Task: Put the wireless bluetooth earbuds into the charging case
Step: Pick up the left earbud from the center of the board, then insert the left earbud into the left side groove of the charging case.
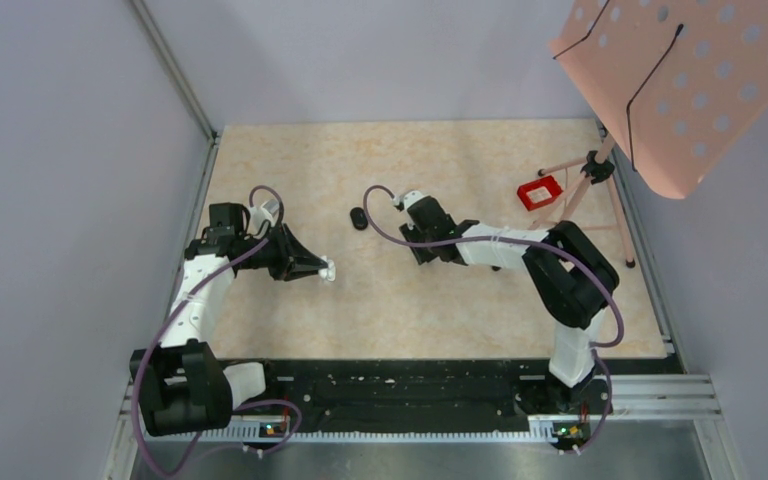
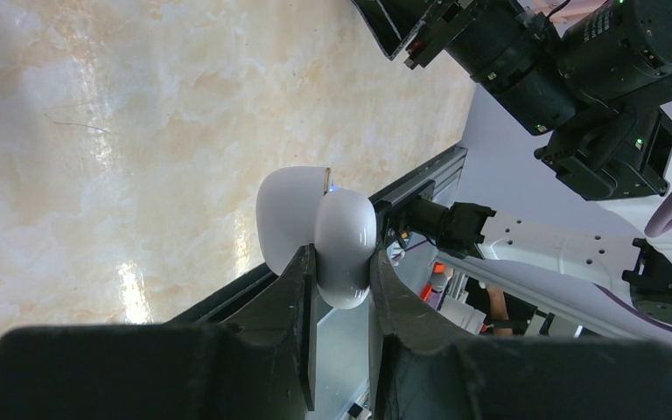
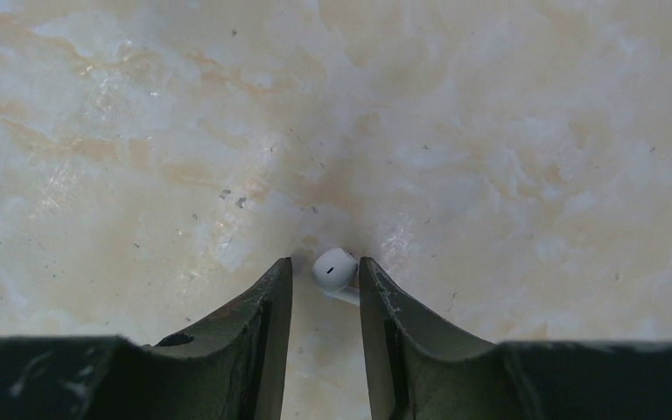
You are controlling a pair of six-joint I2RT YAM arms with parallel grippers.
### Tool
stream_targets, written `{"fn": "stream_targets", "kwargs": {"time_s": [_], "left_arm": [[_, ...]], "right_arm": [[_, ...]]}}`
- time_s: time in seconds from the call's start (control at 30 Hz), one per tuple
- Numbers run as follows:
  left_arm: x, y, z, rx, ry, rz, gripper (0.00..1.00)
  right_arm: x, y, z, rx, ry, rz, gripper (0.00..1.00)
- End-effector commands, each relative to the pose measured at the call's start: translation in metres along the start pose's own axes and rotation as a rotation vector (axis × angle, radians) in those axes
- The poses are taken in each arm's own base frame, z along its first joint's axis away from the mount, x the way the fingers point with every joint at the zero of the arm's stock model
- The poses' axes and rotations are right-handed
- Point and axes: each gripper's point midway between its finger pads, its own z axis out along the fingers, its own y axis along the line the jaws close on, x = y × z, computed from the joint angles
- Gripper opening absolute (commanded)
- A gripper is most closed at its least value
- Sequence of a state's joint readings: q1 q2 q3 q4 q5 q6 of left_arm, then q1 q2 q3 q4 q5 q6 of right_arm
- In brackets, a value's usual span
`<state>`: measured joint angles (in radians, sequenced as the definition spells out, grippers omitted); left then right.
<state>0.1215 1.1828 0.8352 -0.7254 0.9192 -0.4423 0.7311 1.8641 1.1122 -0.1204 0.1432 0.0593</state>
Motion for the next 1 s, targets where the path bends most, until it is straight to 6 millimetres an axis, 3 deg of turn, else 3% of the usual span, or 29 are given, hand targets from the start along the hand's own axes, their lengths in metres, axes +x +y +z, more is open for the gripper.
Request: {"fn": "stream_targets", "kwargs": {"time_s": [0.0,0.27,0.4,0.5,0.67,0.8,0.97], "left_arm": [[-0.005,-0.009,-0.002,0.029,-0.015,0.044,0.0],[-0.004,-0.01,-0.003,0.03,-0.016,0.048,0.0],[-0.005,-0.01,-0.003,0.032,-0.017,0.05,0.0],[-0.006,-0.013,-0.002,0.035,-0.022,0.069,0.0],[-0.019,-0.031,0.004,0.069,-0.092,0.179,0.0],[-0.029,-0.056,0.013,0.143,-0.17,0.272,0.0],[-0.023,-0.088,0.03,0.29,-0.205,0.345,0.0]], "right_arm": [[-0.013,-0.003,0.004,0.027,-0.03,-0.002,0.32],[-0.013,-0.003,0.005,0.022,-0.028,0.027,0.13],[-0.022,-0.003,-0.006,0.011,-0.054,0.058,0.01],[-0.034,0.001,-0.019,-0.037,-0.08,0.129,0.0],[-0.059,0.013,-0.054,-0.21,-0.129,0.369,0.0],[-0.086,0.02,-0.095,-0.375,-0.229,0.573,0.0],[-0.113,0.026,-0.147,-0.498,-0.387,0.7,0.0]]}}
